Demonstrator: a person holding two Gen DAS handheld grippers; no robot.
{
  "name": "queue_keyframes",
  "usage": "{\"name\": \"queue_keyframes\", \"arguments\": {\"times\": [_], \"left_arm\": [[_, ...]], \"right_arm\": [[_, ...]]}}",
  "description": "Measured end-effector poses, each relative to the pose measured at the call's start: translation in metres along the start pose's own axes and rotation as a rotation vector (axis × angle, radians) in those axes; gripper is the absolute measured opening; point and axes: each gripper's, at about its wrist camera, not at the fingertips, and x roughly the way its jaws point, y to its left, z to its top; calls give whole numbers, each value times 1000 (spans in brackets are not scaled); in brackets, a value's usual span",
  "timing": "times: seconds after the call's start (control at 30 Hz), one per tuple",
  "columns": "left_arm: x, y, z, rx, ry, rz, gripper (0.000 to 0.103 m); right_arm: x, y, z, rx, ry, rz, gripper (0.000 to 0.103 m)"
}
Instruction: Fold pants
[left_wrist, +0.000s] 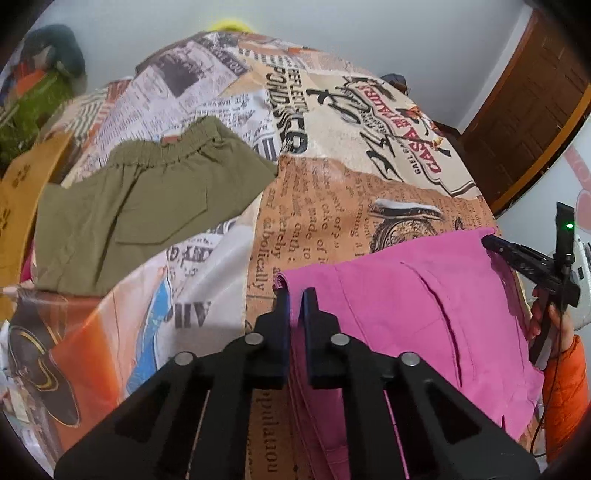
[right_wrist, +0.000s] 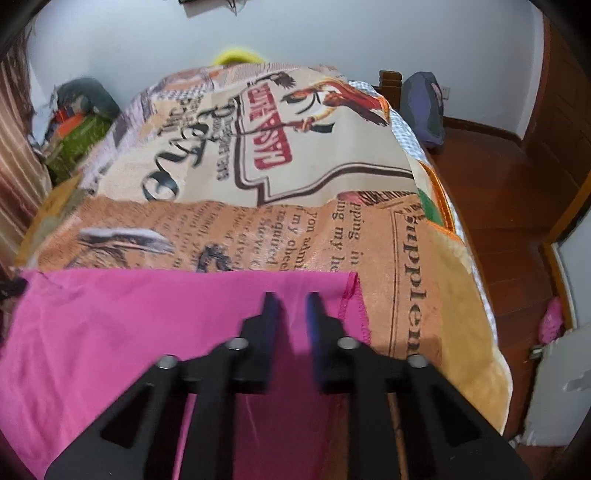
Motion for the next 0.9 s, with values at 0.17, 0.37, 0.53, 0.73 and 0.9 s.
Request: {"name": "queue_keyframes", "arguments": {"times": [0.17,0.37,0.53,0.73,0.9], "left_arm": [[-8,-5,-1,49,-44,68,4],[8,0,-10,52,6,94,5],[-3,-7,-7,73,13,102,5],[-40,-20,5,105,-71,84,10],[-43,-44,18,132,-95,51,20]], "right_arm": [[3,8,1,-74,-3,-64,5],[9,4,2,-65,17,-72,1],[5,8,9,-70,53,-68,8],[-28,22,18,-36,4,-6,35],[-45,60,21,-128,-46,59,39]]}}
